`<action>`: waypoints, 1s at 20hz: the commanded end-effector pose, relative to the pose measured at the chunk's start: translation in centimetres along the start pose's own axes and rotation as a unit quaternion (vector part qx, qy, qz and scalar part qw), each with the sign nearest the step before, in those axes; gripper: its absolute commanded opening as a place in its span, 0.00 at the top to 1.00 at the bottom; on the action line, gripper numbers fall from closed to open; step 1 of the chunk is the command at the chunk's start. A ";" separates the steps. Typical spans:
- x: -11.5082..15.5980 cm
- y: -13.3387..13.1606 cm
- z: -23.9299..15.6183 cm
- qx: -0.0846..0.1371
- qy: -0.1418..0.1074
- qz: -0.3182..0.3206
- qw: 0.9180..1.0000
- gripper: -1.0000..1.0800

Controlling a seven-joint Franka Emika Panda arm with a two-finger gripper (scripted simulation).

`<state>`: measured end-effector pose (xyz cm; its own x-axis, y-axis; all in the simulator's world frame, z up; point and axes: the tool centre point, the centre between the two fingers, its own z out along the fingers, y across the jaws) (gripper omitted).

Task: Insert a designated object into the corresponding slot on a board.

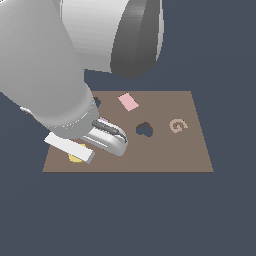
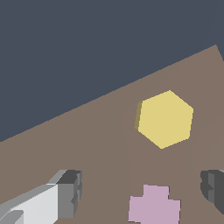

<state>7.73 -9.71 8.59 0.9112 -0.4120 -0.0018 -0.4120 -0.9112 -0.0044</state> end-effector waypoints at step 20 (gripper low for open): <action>3.8 3.4 3.9 -0.002 0.001 0.073 0.997 0.04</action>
<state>9.83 -14.41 4.86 0.8412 -0.5407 0.0004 -0.5407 -0.8412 0.0002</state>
